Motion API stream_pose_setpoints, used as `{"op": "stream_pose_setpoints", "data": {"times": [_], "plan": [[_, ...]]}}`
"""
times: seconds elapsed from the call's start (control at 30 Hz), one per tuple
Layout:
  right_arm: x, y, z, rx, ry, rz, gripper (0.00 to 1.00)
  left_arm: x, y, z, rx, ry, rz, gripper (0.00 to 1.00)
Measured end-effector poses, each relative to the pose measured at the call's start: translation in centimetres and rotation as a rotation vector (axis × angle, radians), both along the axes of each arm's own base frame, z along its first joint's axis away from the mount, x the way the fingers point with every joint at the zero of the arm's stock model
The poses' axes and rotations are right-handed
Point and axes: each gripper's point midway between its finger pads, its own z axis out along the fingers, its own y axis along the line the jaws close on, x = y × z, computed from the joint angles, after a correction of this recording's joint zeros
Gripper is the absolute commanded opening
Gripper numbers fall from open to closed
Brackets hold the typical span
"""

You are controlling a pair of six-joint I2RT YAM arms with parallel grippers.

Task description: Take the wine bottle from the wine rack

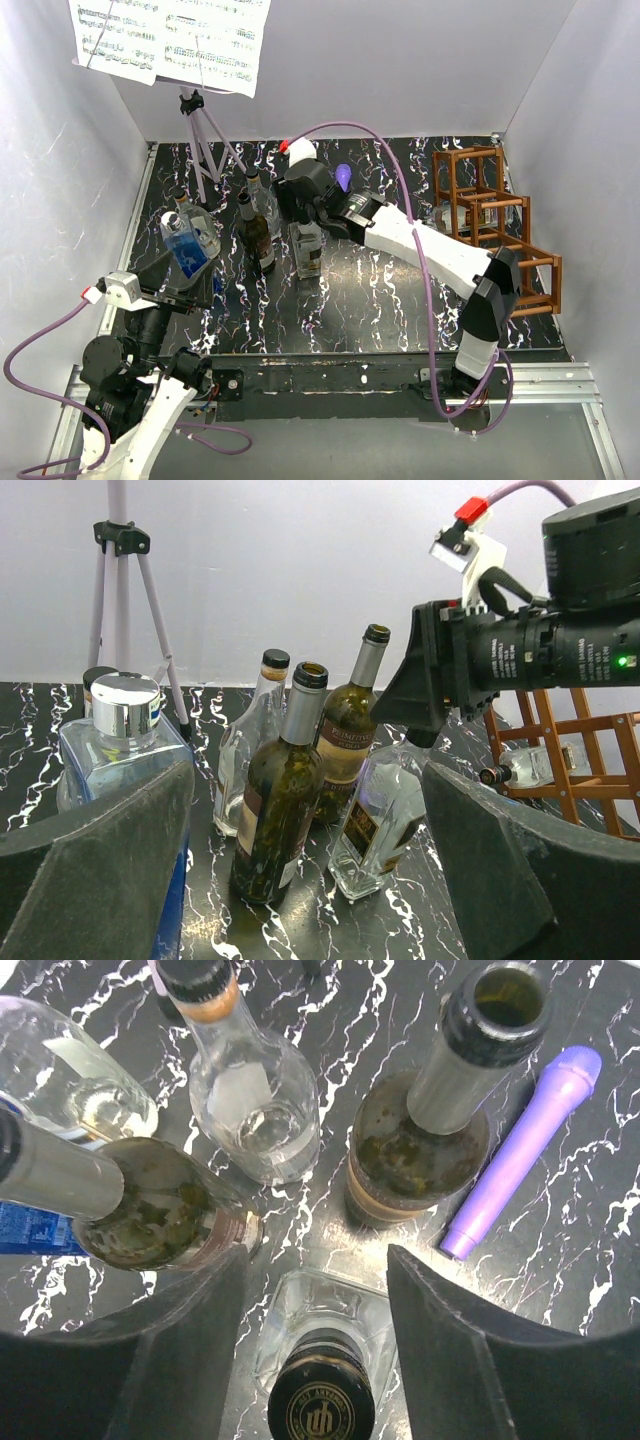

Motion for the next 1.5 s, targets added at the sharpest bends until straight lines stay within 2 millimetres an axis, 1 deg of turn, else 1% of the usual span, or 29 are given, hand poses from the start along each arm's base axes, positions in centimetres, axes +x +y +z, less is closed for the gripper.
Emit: {"op": "stream_pose_setpoints", "data": {"times": [0.1,0.13,0.17,0.2,0.23,0.37,0.4,0.47,0.6,0.67,0.77,0.83,0.87,0.9,0.93,1.03,1.07,1.17,1.3,1.37,1.43,1.5], "plan": [[-0.1,-0.1,1.2,0.025,-0.016,0.003,0.70,0.0,0.0,0.0,0.000,0.000,0.000,0.98],[-0.2,-0.2,1.5,0.029,-0.020,0.004,0.73,0.0,0.0,0.0,0.000,0.000,0.000,0.98],[-0.2,-0.3,2.0,0.036,-0.025,0.006,0.74,0.0,0.0,0.0,0.000,0.000,0.000,0.98],[-0.3,-0.4,2.4,0.044,-0.031,0.008,0.81,0.0,0.0,0.0,0.000,0.000,0.000,0.98],[-0.4,-0.5,3.1,0.054,-0.041,0.012,0.82,0.0,0.0,0.0,0.000,0.000,0.000,0.98],[-0.9,-1.3,6.3,0.105,-0.098,0.031,0.83,0.0,0.0,0.0,0.000,0.000,0.000,0.98],[-1.2,-1.6,7.4,0.118,-0.120,0.040,0.86,0.0,0.0,0.0,0.000,0.000,0.000,0.98],[-1.7,-2.6,9.5,0.137,-0.166,0.061,0.93,0.0,0.0,0.0,0.000,0.000,0.000,0.98],[-3.0,-4.9,13.4,0.152,-0.274,0.103,0.93,0.0,0.0,0.0,0.000,0.000,0.000,0.98],[-3.7,-6.4,14.5,0.124,-0.334,0.128,0.92,0.0,0.0,0.0,0.000,0.000,0.000,0.98],[-3.9,-8.9,14.9,0.019,-0.425,0.148,0.92,0.0,0.0,0.0,0.000,0.000,0.000,0.98],[-3.5,-10.6,14.2,-0.079,-0.475,0.157,0.93,0.0,0.0,0.0,0.000,0.000,0.000,0.98],[-3.0,-11.5,13.6,-0.139,-0.492,0.158,0.92,0.0,0.0,0.0,0.000,0.000,0.000,0.98],[-2.4,-12.6,12.4,-0.217,-0.507,0.166,0.92,0.0,0.0,0.0,0.000,0.000,0.000,0.98],[-1.9,-13.4,11.8,-0.258,-0.506,0.161,0.93,0.0,0.0,0.0,0.000,0.000,0.000,0.98],[0.0,-16.5,8.4,-0.464,-0.509,0.179,0.93,0.0,0.0,0.0,0.000,0.000,0.000,0.98],[0.4,-17.3,7.3,-0.515,-0.501,0.186,0.92,0.0,0.0,0.0,0.000,0.000,0.000,0.98],[1.9,-20.3,3.7,-0.674,-0.446,0.212,0.91,0.0,0.0,0.0,0.000,0.000,0.000,0.98],[3.7,-24.2,0.0,-0.852,-0.366,0.236,0.85,0.0,0.0,0.0,0.000,0.000,0.000,0.98],[4.3,-25.6,-2.0,-0.937,-0.318,0.266,0.83,0.0,0.0,0.0,0.000,0.000,0.000,0.98],[4.8,-26.3,-4.1,-1.006,-0.259,0.314,0.81,0.0,0.0,0.0,0.000,0.000,0.000,0.98],[4.9,-26.9,-6.5,-1.058,-0.183,0.378,0.79,0.0,0.0,0.0,0.000,0.000,0.000,0.98]]}}
